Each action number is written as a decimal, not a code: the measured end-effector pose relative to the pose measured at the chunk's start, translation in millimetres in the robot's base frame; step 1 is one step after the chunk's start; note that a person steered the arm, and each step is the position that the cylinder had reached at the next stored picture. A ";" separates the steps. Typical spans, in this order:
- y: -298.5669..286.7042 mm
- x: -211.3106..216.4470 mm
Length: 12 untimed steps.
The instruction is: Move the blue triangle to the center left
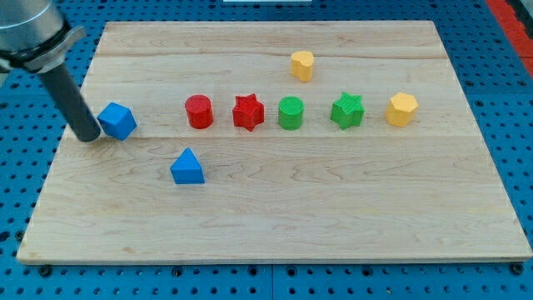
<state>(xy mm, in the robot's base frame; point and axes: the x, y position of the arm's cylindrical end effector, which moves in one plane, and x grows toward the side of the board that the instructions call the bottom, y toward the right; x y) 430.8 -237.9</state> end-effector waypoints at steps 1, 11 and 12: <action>19.6 -17.6; 184.6 77.6; 139.2 61.3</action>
<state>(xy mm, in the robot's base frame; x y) 492.1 -98.7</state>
